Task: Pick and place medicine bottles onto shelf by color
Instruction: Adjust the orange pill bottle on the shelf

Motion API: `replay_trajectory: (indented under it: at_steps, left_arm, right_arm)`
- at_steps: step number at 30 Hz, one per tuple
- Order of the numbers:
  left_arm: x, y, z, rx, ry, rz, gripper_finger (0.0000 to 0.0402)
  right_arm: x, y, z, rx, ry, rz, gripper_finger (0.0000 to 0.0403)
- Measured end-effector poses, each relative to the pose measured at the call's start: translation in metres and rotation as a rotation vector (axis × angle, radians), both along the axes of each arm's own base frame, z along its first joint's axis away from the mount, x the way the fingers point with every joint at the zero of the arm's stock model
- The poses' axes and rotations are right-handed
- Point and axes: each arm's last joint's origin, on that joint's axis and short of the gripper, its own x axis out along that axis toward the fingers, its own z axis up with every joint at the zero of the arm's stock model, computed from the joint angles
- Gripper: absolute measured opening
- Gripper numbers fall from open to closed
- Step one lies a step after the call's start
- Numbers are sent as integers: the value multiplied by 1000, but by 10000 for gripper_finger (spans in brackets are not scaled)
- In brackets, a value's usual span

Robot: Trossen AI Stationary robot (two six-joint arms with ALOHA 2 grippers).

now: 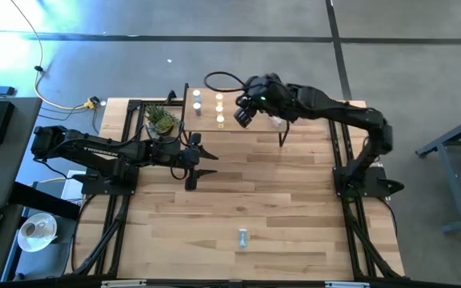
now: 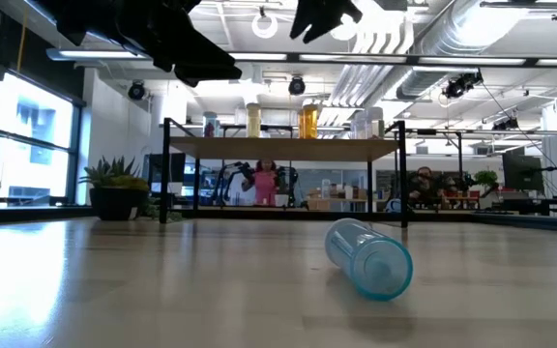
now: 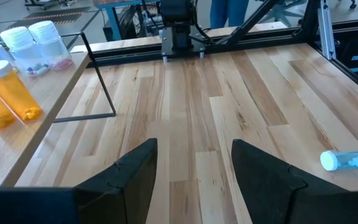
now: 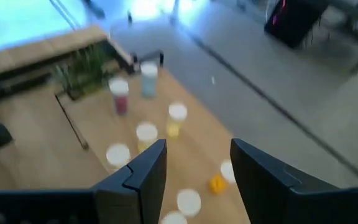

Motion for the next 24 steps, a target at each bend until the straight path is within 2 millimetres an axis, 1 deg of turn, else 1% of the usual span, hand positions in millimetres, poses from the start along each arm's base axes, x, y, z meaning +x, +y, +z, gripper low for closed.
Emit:
replay_trajectory:
  at_steps: [4,10,14,18,24]
  left_arm:
    - [0,0,0,0,0,0,198]
    - [0,0,-1,-2,11,0,198]
    - [-1,0,-2,-3,23,0,198]
    - [-1,0,-2,-3,23,-1,198]
    - [-1,0,-2,-3,23,0,198]
  right_arm:
    - [11,-10,1,124,73,-33,169]
    - [21,-24,-11,302,125,-60,169]
    - [22,-29,-18,365,136,-86,169]
    - [22,-32,-25,393,161,-127,169]
    - [30,-35,-39,405,211,-136,169]
